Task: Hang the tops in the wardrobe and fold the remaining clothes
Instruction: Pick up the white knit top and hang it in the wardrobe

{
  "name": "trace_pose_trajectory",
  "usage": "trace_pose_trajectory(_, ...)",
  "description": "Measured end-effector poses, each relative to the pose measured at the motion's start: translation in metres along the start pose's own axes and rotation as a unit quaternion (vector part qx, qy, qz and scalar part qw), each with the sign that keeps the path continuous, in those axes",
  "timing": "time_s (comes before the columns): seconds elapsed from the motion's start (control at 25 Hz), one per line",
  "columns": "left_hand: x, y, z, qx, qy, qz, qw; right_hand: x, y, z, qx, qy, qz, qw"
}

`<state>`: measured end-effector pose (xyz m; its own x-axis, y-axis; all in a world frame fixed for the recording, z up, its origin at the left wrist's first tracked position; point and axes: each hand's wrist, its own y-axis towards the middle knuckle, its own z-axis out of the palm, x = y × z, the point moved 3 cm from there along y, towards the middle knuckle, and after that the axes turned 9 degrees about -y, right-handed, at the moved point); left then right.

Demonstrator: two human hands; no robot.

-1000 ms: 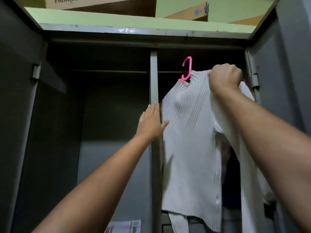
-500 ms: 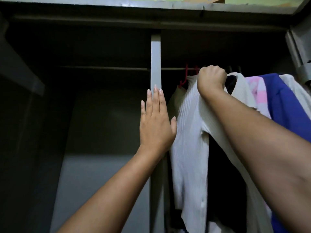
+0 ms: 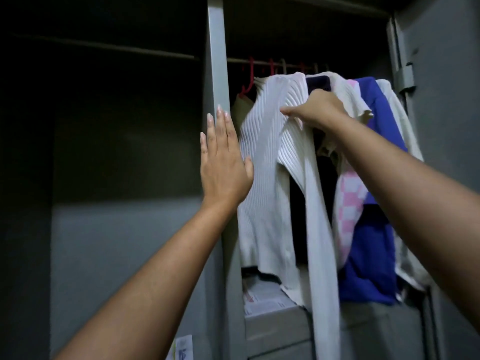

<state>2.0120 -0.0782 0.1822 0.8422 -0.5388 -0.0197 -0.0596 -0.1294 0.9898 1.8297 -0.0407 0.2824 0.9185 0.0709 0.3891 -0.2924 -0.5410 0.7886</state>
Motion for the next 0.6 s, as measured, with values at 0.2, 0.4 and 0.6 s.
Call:
trace_pose_trajectory(0.2, 0.002, -0.061, 0.001, 0.007, -0.112, -0.058, 0.992, -0.049, -0.107, 0.064, 0.287, -0.129, 0.066, 0.947)
trace_pose_trajectory(0.4, 0.007, -0.101, 0.008, 0.004, -0.176, -0.096, 0.980, -0.078, -0.173, 0.143, 0.551, -0.238, 0.137, 0.788)
trace_pose_trajectory(0.6, 0.011, -0.103, 0.010, -0.011, -0.218, -0.088, 0.972, -0.027, -0.137, 0.181, 0.410, 0.148, 0.177, 0.882)
